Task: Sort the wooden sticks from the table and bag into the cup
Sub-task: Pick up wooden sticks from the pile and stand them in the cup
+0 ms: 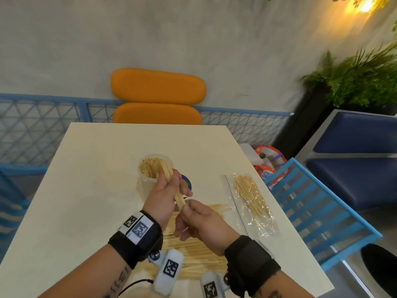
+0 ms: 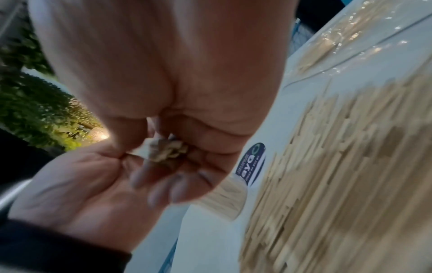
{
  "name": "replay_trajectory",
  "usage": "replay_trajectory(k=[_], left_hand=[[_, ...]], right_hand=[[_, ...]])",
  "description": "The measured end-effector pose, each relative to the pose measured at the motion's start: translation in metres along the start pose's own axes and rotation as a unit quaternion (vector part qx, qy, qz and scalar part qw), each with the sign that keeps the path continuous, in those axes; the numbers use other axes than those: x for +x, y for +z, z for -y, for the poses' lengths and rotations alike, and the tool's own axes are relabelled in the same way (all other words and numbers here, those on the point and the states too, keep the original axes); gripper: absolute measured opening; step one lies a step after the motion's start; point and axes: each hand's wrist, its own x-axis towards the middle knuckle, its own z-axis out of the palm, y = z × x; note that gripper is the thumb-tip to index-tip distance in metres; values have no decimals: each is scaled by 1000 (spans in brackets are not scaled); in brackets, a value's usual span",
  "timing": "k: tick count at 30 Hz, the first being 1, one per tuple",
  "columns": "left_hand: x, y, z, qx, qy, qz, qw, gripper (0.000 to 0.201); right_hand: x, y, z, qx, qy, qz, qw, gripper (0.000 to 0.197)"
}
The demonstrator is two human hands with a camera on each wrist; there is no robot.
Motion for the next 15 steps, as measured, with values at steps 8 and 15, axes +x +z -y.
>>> replay_trajectory(k=[8,15], left_hand=[[4,4,-13,55,95,-10,994,40],[-2,6,-8,113,105,-2,988,30]], right_hand=[[0,-8,14,0,25,-24,999,19],[4,12,5,61,2,-50,997,33]])
